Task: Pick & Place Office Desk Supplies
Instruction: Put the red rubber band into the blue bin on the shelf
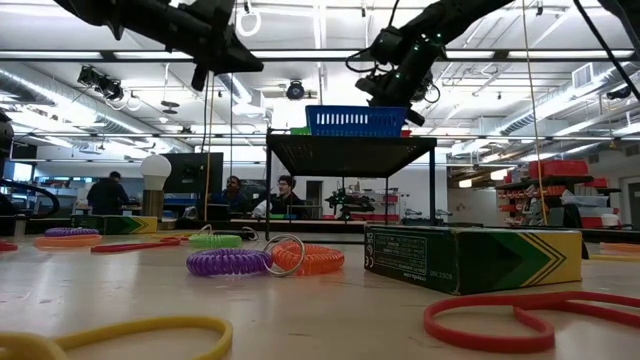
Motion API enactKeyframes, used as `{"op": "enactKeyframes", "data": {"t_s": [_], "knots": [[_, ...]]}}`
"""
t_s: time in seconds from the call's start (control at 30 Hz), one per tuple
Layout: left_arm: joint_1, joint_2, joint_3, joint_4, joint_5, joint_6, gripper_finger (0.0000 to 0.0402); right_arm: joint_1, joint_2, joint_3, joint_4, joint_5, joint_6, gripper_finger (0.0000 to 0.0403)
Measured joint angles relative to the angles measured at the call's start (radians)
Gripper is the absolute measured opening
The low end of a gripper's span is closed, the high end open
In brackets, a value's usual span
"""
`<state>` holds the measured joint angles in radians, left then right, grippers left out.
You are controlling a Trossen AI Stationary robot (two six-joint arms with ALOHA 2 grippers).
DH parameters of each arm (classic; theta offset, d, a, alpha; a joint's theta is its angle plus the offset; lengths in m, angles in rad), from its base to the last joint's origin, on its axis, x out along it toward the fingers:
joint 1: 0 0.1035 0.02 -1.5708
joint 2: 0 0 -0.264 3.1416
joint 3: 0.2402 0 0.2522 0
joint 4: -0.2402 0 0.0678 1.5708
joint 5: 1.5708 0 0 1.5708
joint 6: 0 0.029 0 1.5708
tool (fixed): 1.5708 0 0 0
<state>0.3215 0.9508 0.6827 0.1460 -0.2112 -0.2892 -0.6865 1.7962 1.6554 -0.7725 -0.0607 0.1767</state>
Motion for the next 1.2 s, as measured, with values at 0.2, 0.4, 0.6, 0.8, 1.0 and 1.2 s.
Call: {"op": "enactKeyframes", "data": {"t_s": [0.2, 0.4, 0.6, 0.8, 1.0, 1.2], "knots": [[-0.001, 0.000, 0.000, 0.000, 0.002, -0.045, 0.0013, 0.000, -0.032, 0.000, 0.014, 0.012, -0.036, 0.0144], [-0.001, 0.000, 0.000, -0.021, 0.015, -0.062, 0.0013, 0.042, -0.168, -0.005, -0.024, 0.025, -0.076, 0.0094], [-0.002, 0.005, 0.000, -0.022, 0.031, -0.042, 0.0013, 0.177, -0.336, -0.174, 0.055, 0.039, -0.104, 0.0008], [-0.002, 0.006, 0.000, -0.023, 0.029, -0.040, 0.0013, 0.385, -0.527, -0.444, 0.177, 0.108, 0.016, 0.0013], [-0.002, 0.032, 0.001, -0.021, 0.029, -0.015, 0.0013, 0.616, -0.680, -0.607, 0.146, 0.188, 0.147, 0.0009], [-0.014, 0.081, 0.001, -0.014, 0.029, -0.019, 0.0013, 0.779, -0.752, -0.729, 0.088, 0.195, 0.322, 0.0004]]}}
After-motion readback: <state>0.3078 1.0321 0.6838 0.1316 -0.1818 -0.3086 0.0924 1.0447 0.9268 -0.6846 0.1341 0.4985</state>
